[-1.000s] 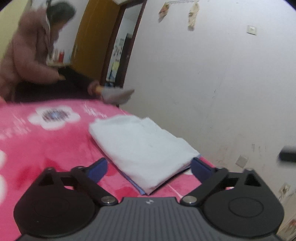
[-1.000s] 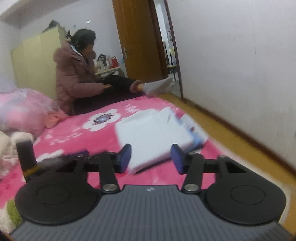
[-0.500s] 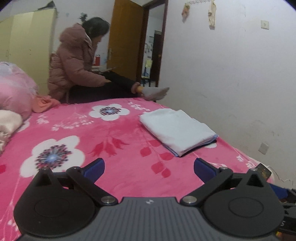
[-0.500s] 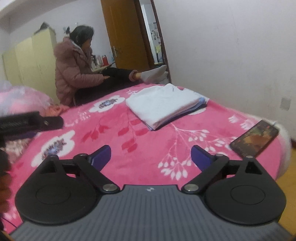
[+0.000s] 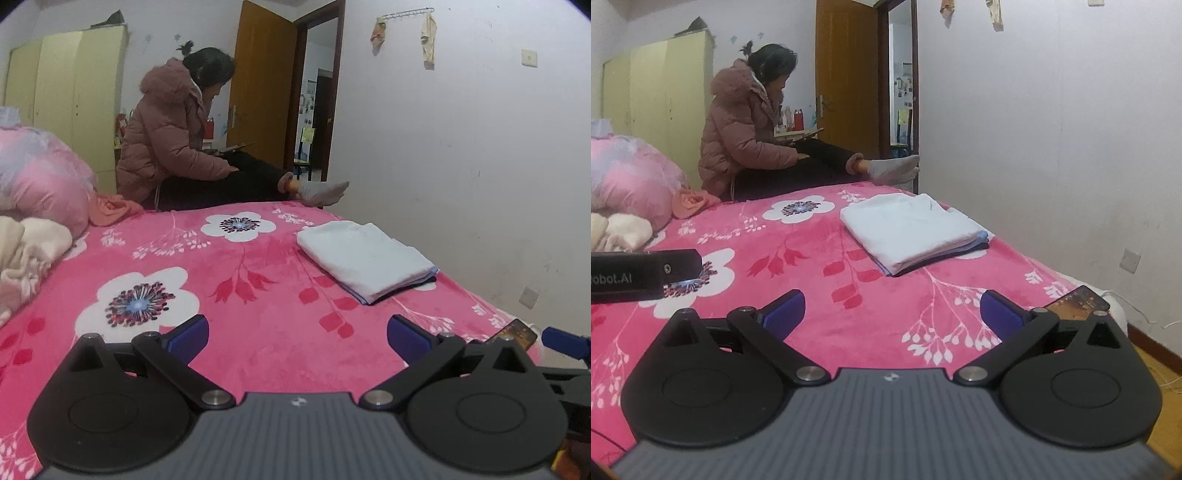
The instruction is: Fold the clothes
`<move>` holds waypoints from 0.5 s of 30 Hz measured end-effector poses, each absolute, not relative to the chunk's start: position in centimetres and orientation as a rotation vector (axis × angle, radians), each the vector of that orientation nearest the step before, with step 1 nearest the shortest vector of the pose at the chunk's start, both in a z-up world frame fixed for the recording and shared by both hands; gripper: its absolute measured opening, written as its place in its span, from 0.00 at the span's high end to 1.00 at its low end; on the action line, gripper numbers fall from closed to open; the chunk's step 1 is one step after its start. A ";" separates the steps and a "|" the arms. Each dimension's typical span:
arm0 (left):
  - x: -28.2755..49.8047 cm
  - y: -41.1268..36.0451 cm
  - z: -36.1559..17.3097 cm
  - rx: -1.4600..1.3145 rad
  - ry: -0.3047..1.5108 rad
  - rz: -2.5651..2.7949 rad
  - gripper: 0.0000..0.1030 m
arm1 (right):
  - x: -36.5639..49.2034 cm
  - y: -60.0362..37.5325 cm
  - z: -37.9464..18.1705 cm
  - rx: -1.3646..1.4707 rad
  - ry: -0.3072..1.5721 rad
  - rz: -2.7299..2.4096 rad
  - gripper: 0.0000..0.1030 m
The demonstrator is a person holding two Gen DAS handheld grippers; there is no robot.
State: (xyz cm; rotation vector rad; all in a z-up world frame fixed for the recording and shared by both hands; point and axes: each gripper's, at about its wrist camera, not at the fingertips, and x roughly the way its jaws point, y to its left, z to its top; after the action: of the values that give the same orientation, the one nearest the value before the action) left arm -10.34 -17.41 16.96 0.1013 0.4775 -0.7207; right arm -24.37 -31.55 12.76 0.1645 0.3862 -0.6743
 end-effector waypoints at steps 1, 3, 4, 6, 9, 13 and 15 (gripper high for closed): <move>-10.4 -17.2 17.0 0.105 0.478 -0.719 0.00 | -24.3 -31.3 12.8 0.159 0.393 -0.684 0.01; -10.3 -17.1 17.1 0.116 0.485 -0.715 0.00 | -24.3 -30.8 12.9 0.144 0.399 -0.700 0.01; -10.3 -17.1 17.1 0.120 0.489 -0.713 0.00 | -24.3 -30.5 13.0 0.136 0.400 -0.705 0.01; -10.5 -17.0 17.1 0.123 0.486 -0.701 0.00 | -24.3 -30.2 13.1 0.132 0.403 -0.705 0.01; -10.7 -17.0 17.0 0.129 0.475 -0.672 0.00 | -24.2 -29.7 13.3 0.123 0.404 -0.716 0.01; -11.0 -16.7 17.1 0.129 0.474 -0.651 0.00 | -24.1 -29.2 13.5 0.122 0.402 -0.748 0.01; -11.0 -16.6 17.1 0.118 0.485 -0.654 0.00 | -24.2 -29.1 13.6 0.133 0.404 -0.763 0.01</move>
State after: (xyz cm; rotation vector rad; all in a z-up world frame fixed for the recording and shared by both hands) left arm -10.97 -16.58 17.06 0.1185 0.4854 -0.6541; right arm -24.19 -29.09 13.55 0.1325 0.4040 -0.7627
